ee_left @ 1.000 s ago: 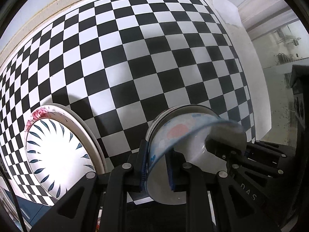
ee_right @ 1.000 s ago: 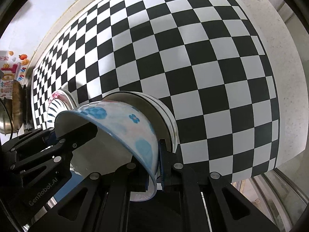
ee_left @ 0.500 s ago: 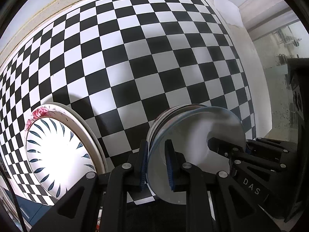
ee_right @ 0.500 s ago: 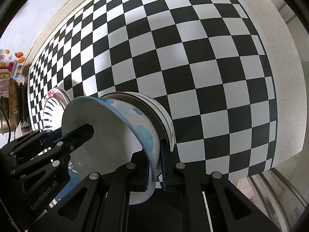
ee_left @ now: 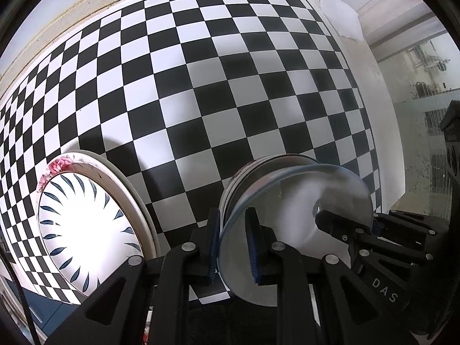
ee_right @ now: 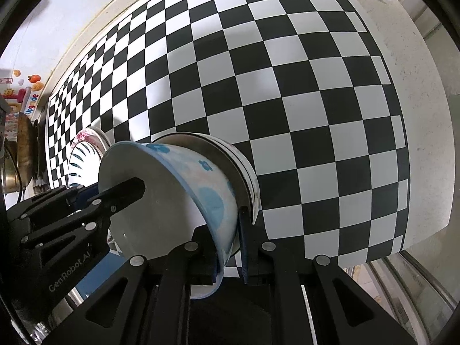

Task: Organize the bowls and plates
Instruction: 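Lower the bowl stack onto the checkered cloth and open both tools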

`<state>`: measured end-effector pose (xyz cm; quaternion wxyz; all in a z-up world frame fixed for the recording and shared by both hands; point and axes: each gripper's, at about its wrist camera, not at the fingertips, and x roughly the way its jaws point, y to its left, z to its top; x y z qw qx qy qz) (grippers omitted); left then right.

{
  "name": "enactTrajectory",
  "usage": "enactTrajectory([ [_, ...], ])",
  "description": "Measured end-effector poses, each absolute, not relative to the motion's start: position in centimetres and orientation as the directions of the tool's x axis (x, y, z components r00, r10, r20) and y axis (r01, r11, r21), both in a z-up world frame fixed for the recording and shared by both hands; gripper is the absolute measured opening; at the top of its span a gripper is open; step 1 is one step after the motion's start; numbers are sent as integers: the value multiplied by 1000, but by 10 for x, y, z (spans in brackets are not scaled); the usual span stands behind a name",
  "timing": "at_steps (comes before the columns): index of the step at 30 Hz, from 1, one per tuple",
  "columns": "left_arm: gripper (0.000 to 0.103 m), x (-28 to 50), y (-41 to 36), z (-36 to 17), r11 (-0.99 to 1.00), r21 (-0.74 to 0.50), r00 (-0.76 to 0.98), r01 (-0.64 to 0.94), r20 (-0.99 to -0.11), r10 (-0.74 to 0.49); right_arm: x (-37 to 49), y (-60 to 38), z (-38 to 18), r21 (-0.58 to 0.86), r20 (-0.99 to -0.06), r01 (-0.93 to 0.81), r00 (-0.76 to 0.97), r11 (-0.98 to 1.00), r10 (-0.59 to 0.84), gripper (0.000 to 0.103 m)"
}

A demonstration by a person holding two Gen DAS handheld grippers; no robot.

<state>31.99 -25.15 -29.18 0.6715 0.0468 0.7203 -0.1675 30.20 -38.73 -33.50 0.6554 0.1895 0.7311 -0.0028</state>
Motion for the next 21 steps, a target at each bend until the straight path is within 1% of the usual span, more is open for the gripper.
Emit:
enactTrajectory([
  [5,15,320,-252,-291,937,-180,-93,299,-983,-159,301,-388,-333,253,-957,290,-66,923,283,14],
  [15,15,320,-251,-294,939,-180,-99,292,-983,-158,298,-395,-330,286,-947,315,-54,905,318,18],
  [21,15,318,-251,-297,939,-183,-102,292,-982,-159,295,-400,-324,300,-944,320,-40,899,329,18],
])
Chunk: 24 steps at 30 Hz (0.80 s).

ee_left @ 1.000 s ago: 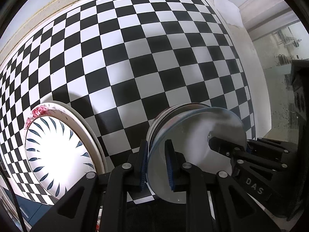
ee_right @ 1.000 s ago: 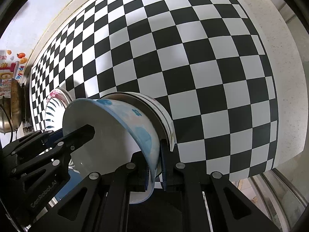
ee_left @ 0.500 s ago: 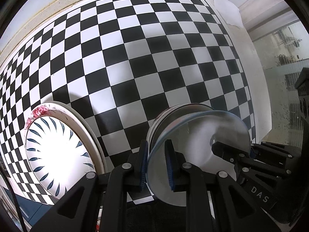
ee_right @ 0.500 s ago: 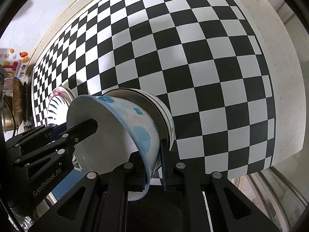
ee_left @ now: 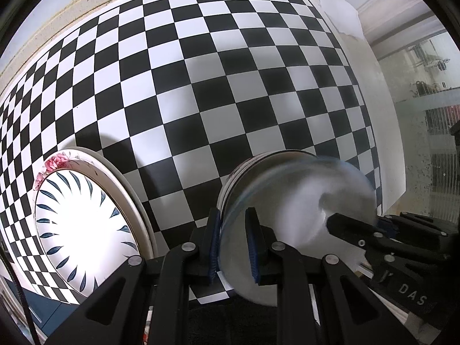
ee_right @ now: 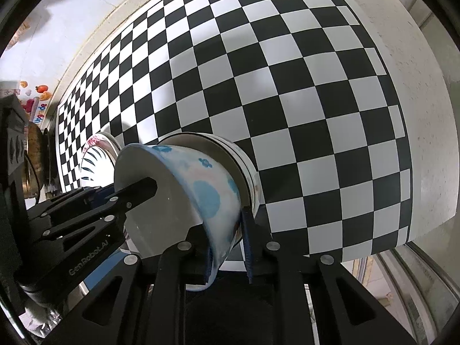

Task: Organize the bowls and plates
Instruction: 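Lower the bowl stack onto the checkered cloth and open both tools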

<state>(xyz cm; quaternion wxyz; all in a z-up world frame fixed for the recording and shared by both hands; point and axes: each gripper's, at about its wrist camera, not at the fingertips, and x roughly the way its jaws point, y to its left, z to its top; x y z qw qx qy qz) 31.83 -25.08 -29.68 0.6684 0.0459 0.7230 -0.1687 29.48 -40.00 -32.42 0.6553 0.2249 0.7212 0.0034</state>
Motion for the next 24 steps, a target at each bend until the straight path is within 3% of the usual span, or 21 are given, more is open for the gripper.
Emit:
enactTrajectory([
  [5,16,317,-252,-296,939,-175,-94,295,-984,-153,290,-402,-319,278,-953,288,-36,916,301,11],
  [15,16,309,-250,-286,939,-162,-64,303,-987,-150,284,-400,-321,264,-959,276,-30,924,282,10],
  [21,18,287,-234,-249,944,-106,61,314,-989,-132,268,-389,-283,207,-978,230,61,951,198,11],
  [23,23,275,-225,-235,948,-93,98,306,-987,-128,259,-384,-268,199,-979,217,94,956,182,15],
  [24,25,271,-222,-230,948,-93,111,304,-985,-132,255,-382,-261,196,-979,212,106,957,176,24],
])
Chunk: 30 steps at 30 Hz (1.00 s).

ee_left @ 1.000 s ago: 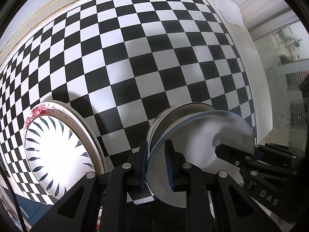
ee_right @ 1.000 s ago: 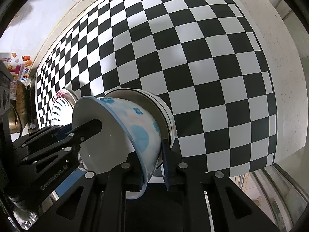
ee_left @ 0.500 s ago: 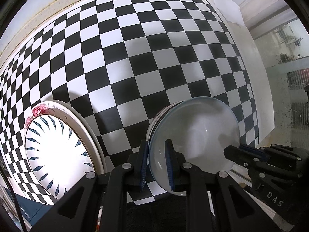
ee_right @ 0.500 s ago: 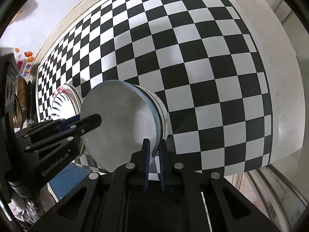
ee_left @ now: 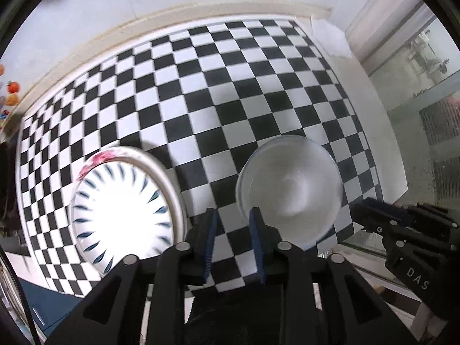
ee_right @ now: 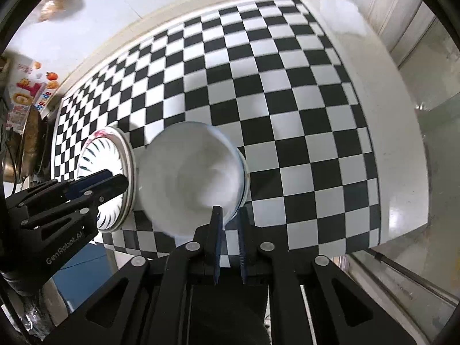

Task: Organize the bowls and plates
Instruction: 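Lower the bowl stack onto the checkered cloth and open both tools, then reach down and grip the bowl stack rim with both tools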

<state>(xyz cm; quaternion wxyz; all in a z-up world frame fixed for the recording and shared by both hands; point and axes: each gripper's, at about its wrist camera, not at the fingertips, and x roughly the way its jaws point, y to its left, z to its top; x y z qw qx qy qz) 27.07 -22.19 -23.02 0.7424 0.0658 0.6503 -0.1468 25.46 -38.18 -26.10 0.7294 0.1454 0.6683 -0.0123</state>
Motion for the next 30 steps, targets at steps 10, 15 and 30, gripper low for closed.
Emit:
enactTrajectory([
  [10,80,226,-189,-174,955,-104,254,278,-951,-178,207,-347,-187,185,-954,171,267,968,135,81],
  [15,90,205,-176,-142,962,-74,352,262,-921,-166,181,-330,-154,162,-934,156,342,974,101,85],
  [30,90,149,-145,-82,966,-79,471,247,-861,-191,117,-306,-76,157,-871,140,485,978,71,88],
])
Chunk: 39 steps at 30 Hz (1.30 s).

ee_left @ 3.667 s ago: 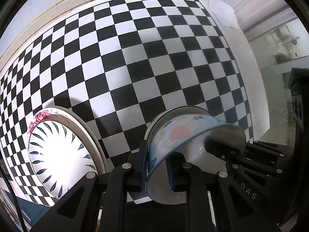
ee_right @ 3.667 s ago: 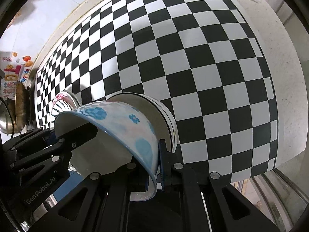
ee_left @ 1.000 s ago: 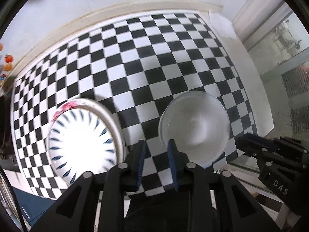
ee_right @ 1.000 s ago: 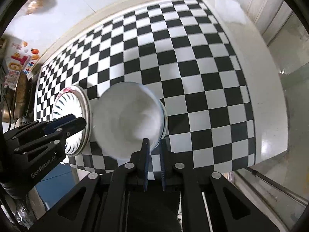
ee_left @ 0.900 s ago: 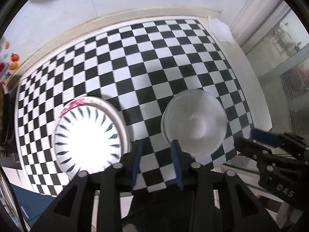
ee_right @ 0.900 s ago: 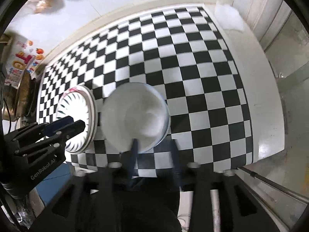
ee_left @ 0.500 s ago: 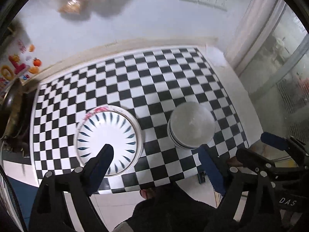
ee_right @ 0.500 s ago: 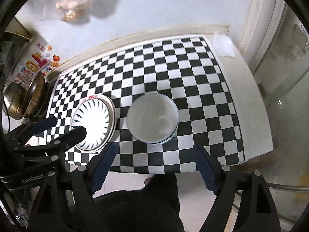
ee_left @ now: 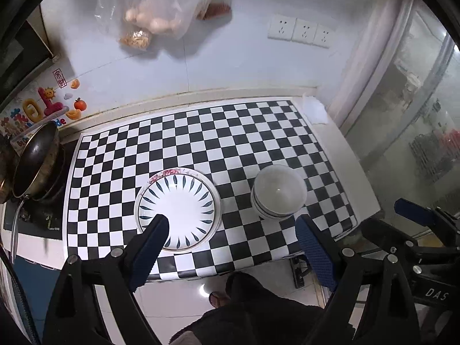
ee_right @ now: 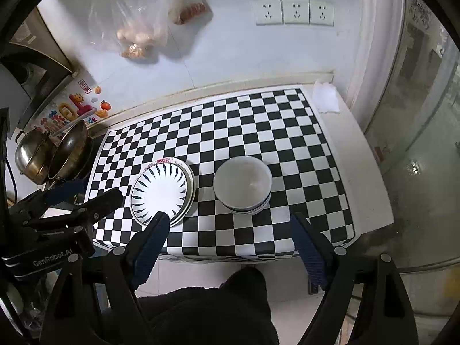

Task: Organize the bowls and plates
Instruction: 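Reach down and grip the bowl stack rim with both tools, then lift the bowl stack and carry it over the plate stack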

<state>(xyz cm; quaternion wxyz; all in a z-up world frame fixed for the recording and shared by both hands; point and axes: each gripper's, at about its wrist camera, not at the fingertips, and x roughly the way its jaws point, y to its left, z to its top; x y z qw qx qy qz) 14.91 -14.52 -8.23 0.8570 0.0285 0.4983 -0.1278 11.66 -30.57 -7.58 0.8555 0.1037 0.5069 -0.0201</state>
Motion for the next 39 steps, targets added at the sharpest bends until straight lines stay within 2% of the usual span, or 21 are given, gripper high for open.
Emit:
enactTrajectory([
  [10,90,146,-145,-85,962,-91,445,259,-872,-203,110,-304,-73,171,-875,156,478,973,77,89],
  [21,90,201,-147,-139,968,-158,317,193,-924,-214,143,-333,-118,238,-896,228,427,944,123,89],
  [29,89,269,-161,-224,961,-233,106,152,-962,-250,190,-383,-198,331,-897,312,397,891,194,89],
  [39,88,327,-201,-312,921,-369,-153,127,-925,-349,238,-423,-329,454,-891,429,244,781,383,89],
])
